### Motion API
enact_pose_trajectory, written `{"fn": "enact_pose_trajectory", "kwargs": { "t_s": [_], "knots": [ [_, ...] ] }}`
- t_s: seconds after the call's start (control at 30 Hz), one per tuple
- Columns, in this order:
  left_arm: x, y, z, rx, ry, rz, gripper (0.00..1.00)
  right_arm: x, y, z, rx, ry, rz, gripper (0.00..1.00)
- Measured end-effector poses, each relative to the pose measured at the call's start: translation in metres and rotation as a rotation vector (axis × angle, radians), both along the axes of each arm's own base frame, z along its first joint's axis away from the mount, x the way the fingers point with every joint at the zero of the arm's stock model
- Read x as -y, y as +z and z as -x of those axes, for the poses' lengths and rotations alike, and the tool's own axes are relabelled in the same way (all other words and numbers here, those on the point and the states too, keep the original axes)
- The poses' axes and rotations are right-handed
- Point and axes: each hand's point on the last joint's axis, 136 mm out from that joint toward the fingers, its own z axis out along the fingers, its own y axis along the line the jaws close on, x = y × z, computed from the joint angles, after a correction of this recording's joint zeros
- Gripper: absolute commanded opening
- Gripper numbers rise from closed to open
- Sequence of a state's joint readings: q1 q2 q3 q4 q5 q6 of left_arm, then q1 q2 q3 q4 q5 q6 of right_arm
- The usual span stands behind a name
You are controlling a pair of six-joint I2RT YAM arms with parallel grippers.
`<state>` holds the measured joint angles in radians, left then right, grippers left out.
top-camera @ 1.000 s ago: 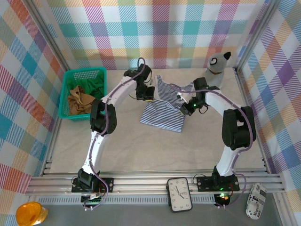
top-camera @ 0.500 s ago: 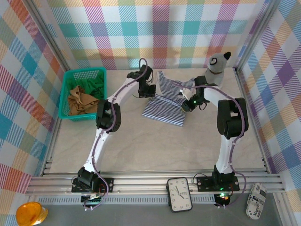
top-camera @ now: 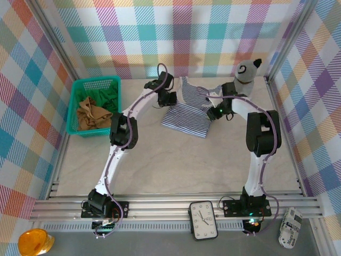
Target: Fold and stack the tank tops
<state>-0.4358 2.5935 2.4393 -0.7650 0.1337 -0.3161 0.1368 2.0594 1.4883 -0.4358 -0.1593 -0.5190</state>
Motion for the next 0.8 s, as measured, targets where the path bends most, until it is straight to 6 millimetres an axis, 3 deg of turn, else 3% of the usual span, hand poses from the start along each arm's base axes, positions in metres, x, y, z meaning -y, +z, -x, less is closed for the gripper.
{"fn": "enact_pose_trajectory", "kwargs": {
  "t_s": [0.13, 0.3, 0.4, 0.57, 0.7, 0.8],
  "knots": [
    [-0.004, 0.005, -0.006, 0.024, 0.023, -0.015, 0.41, 0.010, 0.003, -0.013, 0.051, -0.048, 0.045, 0.45],
    [-0.007, 0.011, -0.007, 0.035, 0.029, -0.030, 0.49, 0.005, 0.017, -0.012, 0.072, -0.062, -0.003, 0.55],
    [-0.013, 0.006, 0.009, -0.026, 0.026, -0.052, 0.50, -0.011, 0.043, 0.010, 0.095, -0.027, -0.101, 0.59],
    [-0.034, 0.003, 0.065, -0.162, 0.022, -0.107, 0.50, -0.050, 0.079, 0.063, 0.162, 0.120, -0.204, 0.64],
    [-0.046, 0.003, 0.106, -0.237, 0.020, -0.119, 0.50, -0.083, 0.063, 0.105, 0.134, 0.269, -0.217, 0.66],
    [-0.045, -0.004, 0.117, -0.264, 0.018, -0.103, 0.50, -0.090, 0.038, 0.129, 0.091, 0.347, -0.180, 0.67]
  ]
}}
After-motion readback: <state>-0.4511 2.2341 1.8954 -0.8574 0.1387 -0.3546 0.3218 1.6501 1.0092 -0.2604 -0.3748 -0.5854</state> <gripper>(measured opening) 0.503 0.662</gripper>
